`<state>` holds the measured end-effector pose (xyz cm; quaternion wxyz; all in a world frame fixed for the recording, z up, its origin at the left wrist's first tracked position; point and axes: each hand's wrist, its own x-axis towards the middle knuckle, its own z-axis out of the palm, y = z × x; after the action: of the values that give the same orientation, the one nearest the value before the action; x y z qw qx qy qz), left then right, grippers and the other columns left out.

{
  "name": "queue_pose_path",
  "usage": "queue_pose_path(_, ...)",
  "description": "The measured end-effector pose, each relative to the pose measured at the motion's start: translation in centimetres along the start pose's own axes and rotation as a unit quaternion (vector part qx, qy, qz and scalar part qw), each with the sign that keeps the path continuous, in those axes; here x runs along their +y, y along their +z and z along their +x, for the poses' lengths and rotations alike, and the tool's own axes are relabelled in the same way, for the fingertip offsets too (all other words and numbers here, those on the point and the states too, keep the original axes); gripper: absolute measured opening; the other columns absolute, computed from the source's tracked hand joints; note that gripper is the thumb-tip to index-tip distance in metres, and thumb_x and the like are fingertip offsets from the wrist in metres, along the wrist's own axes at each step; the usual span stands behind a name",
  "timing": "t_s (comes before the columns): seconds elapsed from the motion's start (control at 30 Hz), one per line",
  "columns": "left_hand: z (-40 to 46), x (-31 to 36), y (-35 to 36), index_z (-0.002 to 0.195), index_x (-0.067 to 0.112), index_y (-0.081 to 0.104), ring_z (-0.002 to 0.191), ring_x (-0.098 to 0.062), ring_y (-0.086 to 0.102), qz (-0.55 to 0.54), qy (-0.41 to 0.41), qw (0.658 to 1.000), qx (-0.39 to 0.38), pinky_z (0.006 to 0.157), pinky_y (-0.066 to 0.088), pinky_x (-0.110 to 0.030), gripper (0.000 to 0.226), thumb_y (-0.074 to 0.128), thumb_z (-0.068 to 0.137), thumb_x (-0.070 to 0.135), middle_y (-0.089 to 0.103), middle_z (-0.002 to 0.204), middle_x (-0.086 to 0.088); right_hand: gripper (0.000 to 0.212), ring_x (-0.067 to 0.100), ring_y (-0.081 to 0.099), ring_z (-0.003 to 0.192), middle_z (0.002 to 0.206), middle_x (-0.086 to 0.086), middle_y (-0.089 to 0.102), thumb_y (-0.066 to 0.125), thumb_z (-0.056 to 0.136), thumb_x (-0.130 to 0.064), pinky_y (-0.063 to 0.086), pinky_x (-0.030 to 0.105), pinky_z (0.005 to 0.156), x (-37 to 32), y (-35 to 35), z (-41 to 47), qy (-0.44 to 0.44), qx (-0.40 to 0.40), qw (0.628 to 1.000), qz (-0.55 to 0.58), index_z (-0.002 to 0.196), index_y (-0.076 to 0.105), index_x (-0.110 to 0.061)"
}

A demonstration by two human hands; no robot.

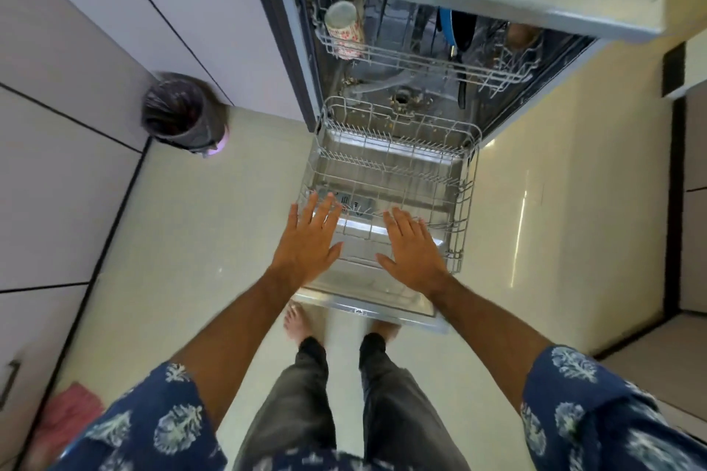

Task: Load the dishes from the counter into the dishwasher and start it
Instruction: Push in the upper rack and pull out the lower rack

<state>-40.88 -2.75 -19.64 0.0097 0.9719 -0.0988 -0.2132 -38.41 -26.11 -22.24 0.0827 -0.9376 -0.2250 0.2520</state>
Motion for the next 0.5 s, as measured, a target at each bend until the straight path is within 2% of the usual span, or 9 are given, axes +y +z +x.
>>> queue_pose_path(0.13,-4.6,-2.3,-4.8,0.159,0.016,0.005,0.153,-0.036,-0.001,-0.015,-0.019,0.999,0.023,0.121,0.009,-0.059,0.076,0.029,0.101,0.057,0.002,0.167,-0.011,0.087,0.029,0.006,0.153,0.166,0.012,0.001,0.044,0.097,-0.056,0.009,0.052,0.123,-4.2,-4.7,-1.5,-0.021,0.023,0.999,-0.008,0.158,0.001,-0.013)
queue_pose_path(0.27,-8.7,-6.7,-8.8,0.160,0.016,0.001,0.154,-0.033,-0.006,-0.017,-0.030,0.998,0.049,0.122,0.001,-0.056,0.074,0.028,0.102,0.055,-0.004,0.167,-0.009,0.086,0.029,0.008,0.152,0.165,0.012,0.006,0.047,0.097,-0.053,0.003,0.049,0.122,-9.4,-9.4,-1.2,-0.040,0.057,0.997,-0.013,0.158,0.003,-0.013)
queue_pose_path(0.5,-14.5,-20.1,-16.1,0.158,0.018,0.013,0.154,-0.029,0.002,-0.050,-0.049,0.985,0.157,0.122,0.005,-0.055,0.070,0.036,0.102,0.051,0.009,0.167,-0.005,0.082,0.025,0.012,0.151,0.165,0.008,0.012,0.055,0.095,-0.044,0.007,0.050,0.123,-21.5,-17.9,2.4,-0.042,0.131,0.990,-0.023,0.158,0.010,-0.014)
